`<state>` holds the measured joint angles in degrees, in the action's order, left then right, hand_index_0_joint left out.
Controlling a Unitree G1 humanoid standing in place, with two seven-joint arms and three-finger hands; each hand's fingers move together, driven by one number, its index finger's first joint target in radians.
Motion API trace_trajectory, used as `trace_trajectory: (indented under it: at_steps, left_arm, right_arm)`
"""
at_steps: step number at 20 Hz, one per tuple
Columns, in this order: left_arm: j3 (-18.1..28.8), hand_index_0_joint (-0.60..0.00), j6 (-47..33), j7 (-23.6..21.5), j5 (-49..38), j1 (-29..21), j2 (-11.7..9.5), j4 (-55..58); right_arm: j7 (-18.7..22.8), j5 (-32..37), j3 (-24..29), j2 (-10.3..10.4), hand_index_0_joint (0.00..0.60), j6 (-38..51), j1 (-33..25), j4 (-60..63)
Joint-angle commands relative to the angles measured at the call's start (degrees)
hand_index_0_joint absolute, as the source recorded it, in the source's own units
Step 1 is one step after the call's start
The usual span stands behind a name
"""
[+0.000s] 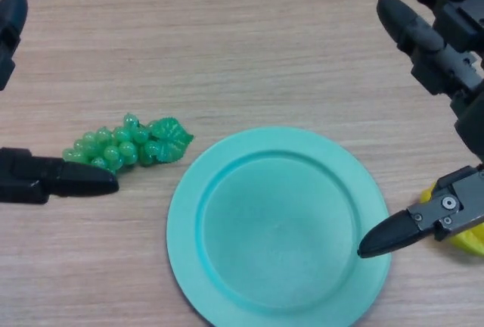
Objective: Pick up the green grapes and place it on the plate
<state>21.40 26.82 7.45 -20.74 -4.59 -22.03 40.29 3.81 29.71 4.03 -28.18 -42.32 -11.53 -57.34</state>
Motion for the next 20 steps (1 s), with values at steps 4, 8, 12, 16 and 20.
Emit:
trace_trajectory:
  at_steps: [4, 8, 12, 16, 20]
  left_arm:
    - [-1.9, 0.0, -17.4, 1.8, 18.4, -5.0, -3.8, -14.3]
    - [-5.1, 0.0, -26.5, 0.0, 32.3, -8.0, -4.6, -30.8]
    - [-10.2, 0.0, -27.3, -0.9, 39.2, -11.5, -3.6, -40.1]
    - [-13.7, 0.0, -29.1, -4.5, 46.0, -15.1, -2.4, -48.4]
    - [-15.5, 0.0, -28.9, -6.7, 51.4, -16.4, -1.7, -53.4]
  right_arm:
    - [2.7, 0.7, 4.9, -3.2, 0.0, 10.2, -0.3, -2.7]
    - [1.9, 1.9, 7.8, -4.0, 0.0, 10.6, 0.7, -2.7]
    - [1.0, 0.5, 8.2, -3.6, 0.0, 11.3, 1.5, -2.7]
    - [1.2, 2.3, 10.1, -4.3, 0.0, 12.0, 2.6, -2.7]
    - [1.2, 3.2, 11.8, -4.6, 0.0, 12.5, 3.7, -2.7]
